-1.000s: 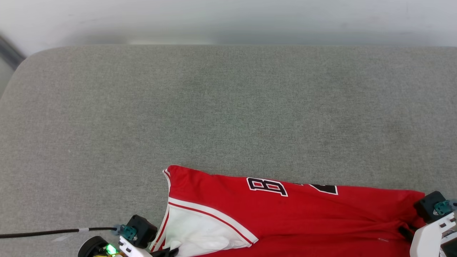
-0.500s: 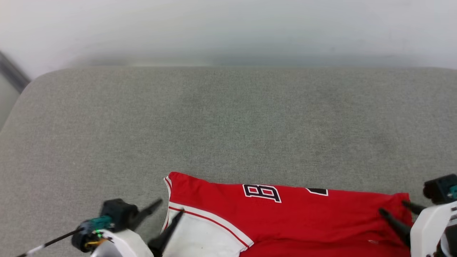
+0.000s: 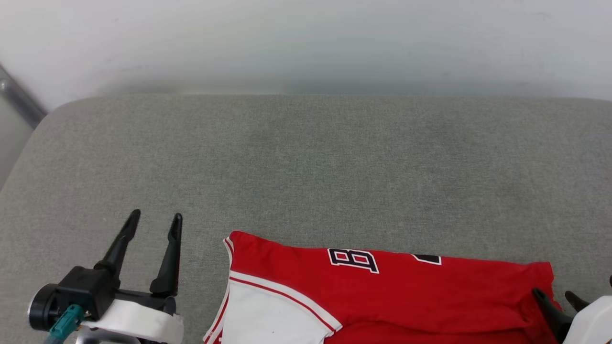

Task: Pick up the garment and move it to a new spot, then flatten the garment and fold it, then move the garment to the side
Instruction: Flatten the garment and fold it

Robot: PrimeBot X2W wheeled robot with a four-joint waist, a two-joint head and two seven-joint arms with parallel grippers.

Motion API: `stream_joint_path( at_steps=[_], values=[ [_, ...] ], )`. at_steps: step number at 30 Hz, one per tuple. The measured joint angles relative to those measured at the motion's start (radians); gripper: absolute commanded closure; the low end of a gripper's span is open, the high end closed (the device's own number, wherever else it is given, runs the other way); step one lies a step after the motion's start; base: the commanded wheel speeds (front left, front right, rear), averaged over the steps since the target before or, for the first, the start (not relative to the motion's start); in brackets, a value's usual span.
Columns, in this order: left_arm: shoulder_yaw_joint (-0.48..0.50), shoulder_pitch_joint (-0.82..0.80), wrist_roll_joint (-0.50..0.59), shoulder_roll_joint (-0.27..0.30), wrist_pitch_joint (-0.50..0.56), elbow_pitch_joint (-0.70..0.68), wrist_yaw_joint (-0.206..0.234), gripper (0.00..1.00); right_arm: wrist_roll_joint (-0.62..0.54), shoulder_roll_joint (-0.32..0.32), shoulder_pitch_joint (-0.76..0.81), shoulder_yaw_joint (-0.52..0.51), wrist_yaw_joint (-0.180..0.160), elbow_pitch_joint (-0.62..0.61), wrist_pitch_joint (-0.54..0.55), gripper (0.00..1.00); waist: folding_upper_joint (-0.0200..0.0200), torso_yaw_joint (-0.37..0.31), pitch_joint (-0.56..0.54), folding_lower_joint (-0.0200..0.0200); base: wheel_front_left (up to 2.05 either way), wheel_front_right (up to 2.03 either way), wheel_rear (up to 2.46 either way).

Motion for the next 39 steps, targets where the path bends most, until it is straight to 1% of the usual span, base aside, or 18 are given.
stream_joint_path(
  at_steps=[3, 5, 8, 11, 15, 20, 26, 27, 28, 33, 39],
  values=[
    [0.076, 0.042, 0.145, -0.046, 0.000, -0.045, -0.008, 0.00, -0.022, 0.051, 0.006, -0.041, 0.000, 0.015, 0.008, 0.00, 0.0000, 0.005, 0.016, 0.0001, 0.00, 0.00, 0.00],
    [0.118, 0.064, 0.213, -0.082, 0.000, -0.068, -0.027, 0.00, -0.040, 0.068, 0.002, -0.067, 0.000, 0.031, 0.007, 0.00, 0.0000, 0.008, 0.031, 0.0000, 0.00, 0.00, 0.00],
    [0.164, 0.094, 0.281, -0.128, 0.000, -0.078, -0.067, 0.00, -0.069, 0.082, -0.010, -0.091, 0.000, 0.071, -0.002, 0.00, 0.0000, 0.013, 0.045, 0.0001, 0.00, 0.00, 0.00],
    [0.197, 0.124, 0.313, -0.172, 0.000, -0.074, -0.110, 0.00, -0.083, 0.089, -0.009, -0.100, 0.000, 0.108, -0.005, 0.00, 0.0000, 0.020, 0.050, 0.0000, 0.00, 0.00, 0.00],
    [0.233, 0.115, 0.343, -0.228, 0.000, -0.067, -0.166, 0.00, -0.100, 0.091, -0.016, -0.096, 0.000, 0.157, -0.021, 0.00, 0.0000, 0.032, 0.073, 0.0001, 0.00, 0.00, 0.00],
    [0.262, 0.114, 0.381, -0.277, 0.000, -0.050, -0.232, 0.00, -0.108, 0.091, -0.035, -0.099, 0.000, 0.208, -0.047, 0.00, 0.0000, 0.042, 0.083, 0.0001, 0.00, 0.00, 0.00],
    [0.293, 0.105, 0.414, -0.320, 0.000, -0.044, -0.276, 0.00, -0.100, 0.093, -0.052, -0.081, 0.000, 0.254, -0.062, 0.00, 0.0000, 0.047, 0.095, -0.0001, 0.00, 0.00, 0.00],
    [0.305, 0.100, 0.426, -0.337, 0.000, -0.037, -0.292, 0.00, -0.081, 0.088, -0.056, -0.062, -0.003, 0.269, -0.068, 0.75, 0.0000, 0.048, 0.100, -0.0002, 0.00, 0.00, 0.00],
    [0.307, 0.099, 0.430, -0.341, 0.000, -0.034, -0.296, 0.00, -0.079, 0.085, -0.057, -0.054, -0.004, 0.272, -0.072, 1.00, 0.0000, 0.048, 0.101, -0.0002, 0.00, 0.00, 0.00],
    [0.312, 0.098, 0.446, -0.346, 0.000, -0.017, -0.314, 0.00, -0.071, 0.087, -0.069, -0.020, -0.002, 0.291, -0.103, 1.00, 0.0000, 0.042, 0.100, -0.0002, 0.00, 0.00, 0.00],
    [0.325, 0.100, 0.451, -0.356, 0.000, -0.006, -0.323, 0.00, -0.074, 0.072, -0.072, -0.027, 0.001, 0.299, -0.135, 1.00, 0.0000, 0.030, 0.080, -0.0001, 0.00, 0.00, 0.00]
  ],
)
